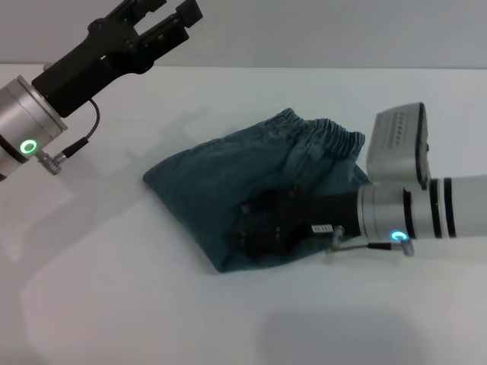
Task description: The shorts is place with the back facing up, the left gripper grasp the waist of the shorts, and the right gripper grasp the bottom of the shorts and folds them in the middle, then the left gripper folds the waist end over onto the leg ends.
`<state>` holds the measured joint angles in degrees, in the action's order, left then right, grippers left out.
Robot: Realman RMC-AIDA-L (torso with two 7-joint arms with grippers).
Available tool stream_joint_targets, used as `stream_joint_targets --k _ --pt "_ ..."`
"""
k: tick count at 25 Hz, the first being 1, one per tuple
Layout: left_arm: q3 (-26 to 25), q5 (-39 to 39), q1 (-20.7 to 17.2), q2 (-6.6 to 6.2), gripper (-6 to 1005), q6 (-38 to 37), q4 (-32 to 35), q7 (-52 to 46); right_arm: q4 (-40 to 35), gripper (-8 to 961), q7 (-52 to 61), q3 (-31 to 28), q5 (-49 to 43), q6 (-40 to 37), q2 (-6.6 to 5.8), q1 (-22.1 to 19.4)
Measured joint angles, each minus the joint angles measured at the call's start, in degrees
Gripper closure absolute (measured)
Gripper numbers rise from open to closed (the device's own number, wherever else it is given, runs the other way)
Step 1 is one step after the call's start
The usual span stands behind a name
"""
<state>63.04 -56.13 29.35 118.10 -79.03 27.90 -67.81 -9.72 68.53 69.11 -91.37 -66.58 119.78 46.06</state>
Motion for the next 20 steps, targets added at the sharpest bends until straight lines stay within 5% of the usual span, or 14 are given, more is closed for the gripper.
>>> stream_joint_targets --k 20 --pt "-0.6 0.0 -0.7 0.0 152 -0.1 -0.1 0.1 -1.4 293 1.7 0.1 5.8 11.5 0.0 5.2"
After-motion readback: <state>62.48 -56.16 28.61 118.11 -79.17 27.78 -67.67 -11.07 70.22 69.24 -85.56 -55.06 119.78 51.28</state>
